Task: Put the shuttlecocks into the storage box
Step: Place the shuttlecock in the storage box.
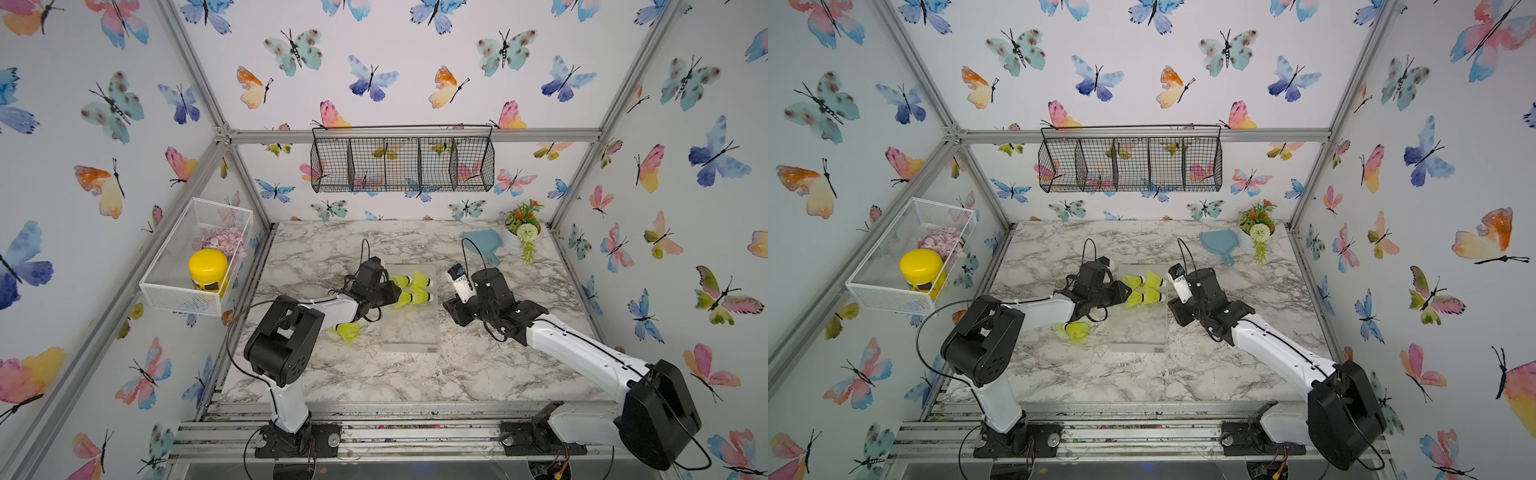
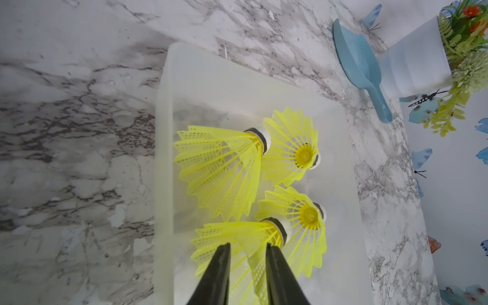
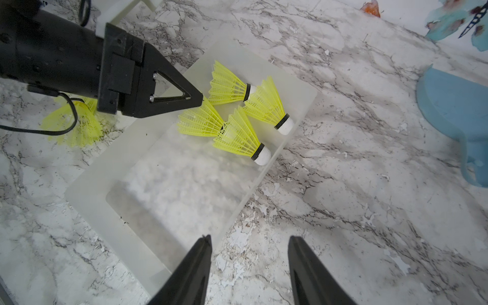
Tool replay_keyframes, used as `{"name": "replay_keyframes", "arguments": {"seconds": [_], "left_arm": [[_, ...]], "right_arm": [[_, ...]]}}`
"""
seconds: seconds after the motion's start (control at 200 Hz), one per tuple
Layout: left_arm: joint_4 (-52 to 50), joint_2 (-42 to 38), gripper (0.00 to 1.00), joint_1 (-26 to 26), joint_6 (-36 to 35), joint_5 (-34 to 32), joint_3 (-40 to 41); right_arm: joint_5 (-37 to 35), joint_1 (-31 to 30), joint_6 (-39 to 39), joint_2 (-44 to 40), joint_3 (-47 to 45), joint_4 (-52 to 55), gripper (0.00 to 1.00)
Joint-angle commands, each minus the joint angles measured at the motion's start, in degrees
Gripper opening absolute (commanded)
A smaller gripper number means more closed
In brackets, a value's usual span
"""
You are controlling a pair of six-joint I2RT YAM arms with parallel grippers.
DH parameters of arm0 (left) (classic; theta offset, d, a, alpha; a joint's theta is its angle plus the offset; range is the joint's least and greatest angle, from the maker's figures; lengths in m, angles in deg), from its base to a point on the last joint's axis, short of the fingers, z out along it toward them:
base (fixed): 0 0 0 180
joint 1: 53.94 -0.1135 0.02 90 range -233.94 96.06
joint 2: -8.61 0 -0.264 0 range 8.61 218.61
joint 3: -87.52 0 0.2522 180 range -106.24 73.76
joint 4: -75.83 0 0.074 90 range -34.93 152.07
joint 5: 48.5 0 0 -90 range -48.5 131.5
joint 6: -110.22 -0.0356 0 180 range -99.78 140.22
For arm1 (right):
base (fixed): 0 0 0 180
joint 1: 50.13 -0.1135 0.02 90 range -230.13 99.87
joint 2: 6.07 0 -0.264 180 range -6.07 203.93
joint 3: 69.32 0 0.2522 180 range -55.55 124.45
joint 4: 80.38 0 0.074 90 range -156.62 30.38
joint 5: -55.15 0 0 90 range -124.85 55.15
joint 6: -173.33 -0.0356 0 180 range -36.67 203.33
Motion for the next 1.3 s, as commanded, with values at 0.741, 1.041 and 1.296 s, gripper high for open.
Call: {"name": "replay_keyframes", "arguments": {"seconds": [0.741, 1.041, 1.296], "left_arm": [[-9.4, -7.2, 0.53, -0.4, -7.7, -2.0, -1.4], [-17.9, -21.0, 0.59, -0.9, -11.9, -10.7, 1.1], [-25.9, -35.2, 0.61, -4.4, -11.5, -14.4, 6.2]], "right_arm": [[-2.2, 0.1, -1.5, 0.1, -0.3, 1.5, 0.55], [-9.5, 0.2, -6.1, -2.6, -2.7, -1.8, 0.56], [-11.0, 2.7, -10.1, -4.1, -4.8, -5.4, 0.56]]}}
